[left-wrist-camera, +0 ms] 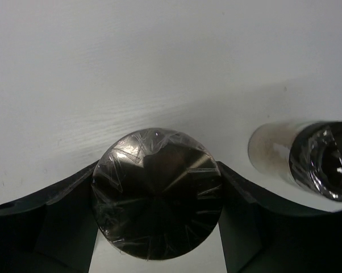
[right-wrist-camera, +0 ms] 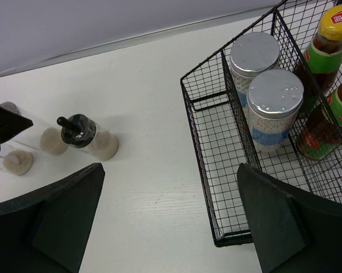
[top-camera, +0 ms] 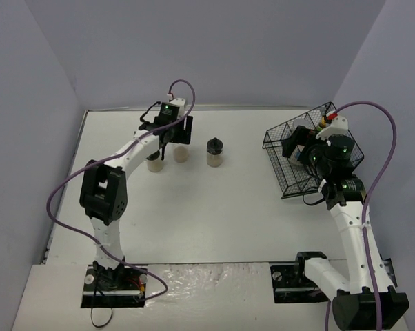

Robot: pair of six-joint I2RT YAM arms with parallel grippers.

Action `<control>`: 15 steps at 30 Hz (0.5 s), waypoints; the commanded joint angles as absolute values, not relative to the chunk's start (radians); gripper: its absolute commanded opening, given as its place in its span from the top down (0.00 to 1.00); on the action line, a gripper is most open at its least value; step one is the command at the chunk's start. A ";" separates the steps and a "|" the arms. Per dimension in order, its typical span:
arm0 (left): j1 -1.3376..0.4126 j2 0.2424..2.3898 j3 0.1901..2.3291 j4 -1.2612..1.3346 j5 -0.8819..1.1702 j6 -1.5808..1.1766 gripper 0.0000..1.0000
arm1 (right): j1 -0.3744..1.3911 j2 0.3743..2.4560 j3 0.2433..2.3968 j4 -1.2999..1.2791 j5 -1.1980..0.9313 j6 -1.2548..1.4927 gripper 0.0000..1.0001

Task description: Organize the condiment bottles

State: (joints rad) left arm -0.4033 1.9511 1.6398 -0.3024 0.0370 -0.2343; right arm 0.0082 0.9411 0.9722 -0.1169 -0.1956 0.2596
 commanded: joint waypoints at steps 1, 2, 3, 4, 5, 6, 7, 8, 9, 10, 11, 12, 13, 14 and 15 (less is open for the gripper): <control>-0.471 1.770 1.587 -0.319 0.063 -0.212 0.87 | 0.017 0.954 0.994 -0.034 -0.229 0.252 0.00; -0.498 1.741 1.558 -0.325 0.062 -0.212 0.87 | 0.020 0.956 0.989 -0.030 -0.235 0.252 0.00; -0.520 1.714 1.529 -0.331 0.062 -0.212 0.87 | 0.023 0.957 0.985 -0.027 -0.241 0.252 0.00; -0.523 1.695 1.507 -0.336 0.063 -0.215 0.87 | 0.027 0.957 0.984 -0.024 -0.246 0.253 0.00; -0.543 1.673 1.480 -0.336 0.063 -0.221 0.87 | 0.033 0.959 0.979 -0.021 -0.246 0.254 0.00; -0.573 1.642 1.432 -0.326 0.063 -0.234 0.86 | 0.045 0.959 0.972 -0.016 -0.241 0.257 0.00; -0.604 1.610 1.384 -0.316 0.063 -0.247 0.84 | 0.057 0.960 0.966 -0.012 -0.235 0.260 0.00; -0.633 1.590 1.353 -0.301 0.062 -0.255 0.84 | 0.068 0.959 0.960 -0.010 -0.231 0.261 0.00; -0.660 1.569 1.326 -0.285 0.060 -0.264 0.83 | 0.080 0.959 0.956 -0.004 -0.225 0.260 0.00; -0.682 1.539 1.293 -0.273 0.055 -0.278 0.81 | 0.096 0.961 0.951 0.011 -0.216 0.257 0.00; -0.701 1.520 1.259 -0.254 0.048 -0.283 0.80 | 0.120 0.963 0.948 0.020 -0.203 0.253 0.00; -0.721 1.506 1.223 -0.233 0.040 -0.284 0.78 | 0.147 0.966 0.947 0.028 -0.187 0.248 0.00; -0.743 1.496 1.199 -0.218 0.036 -0.284 0.76 | 0.167 0.972 0.945 0.033 -0.176 0.246 0.00; -0.766 1.486 1.179 -0.205 0.032 -0.284 0.73 | 0.185 0.979 0.943 0.039 -0.166 0.244 0.00; -0.778 1.477 1.164 -0.200 0.029 -0.281 0.69 | 0.198 0.984 0.938 0.047 -0.162 0.246 0.00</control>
State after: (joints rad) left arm -0.7292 1.5592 1.1936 -0.3219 0.0519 -0.2577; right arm 0.1337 0.9600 0.9407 -0.0683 -0.2008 0.2593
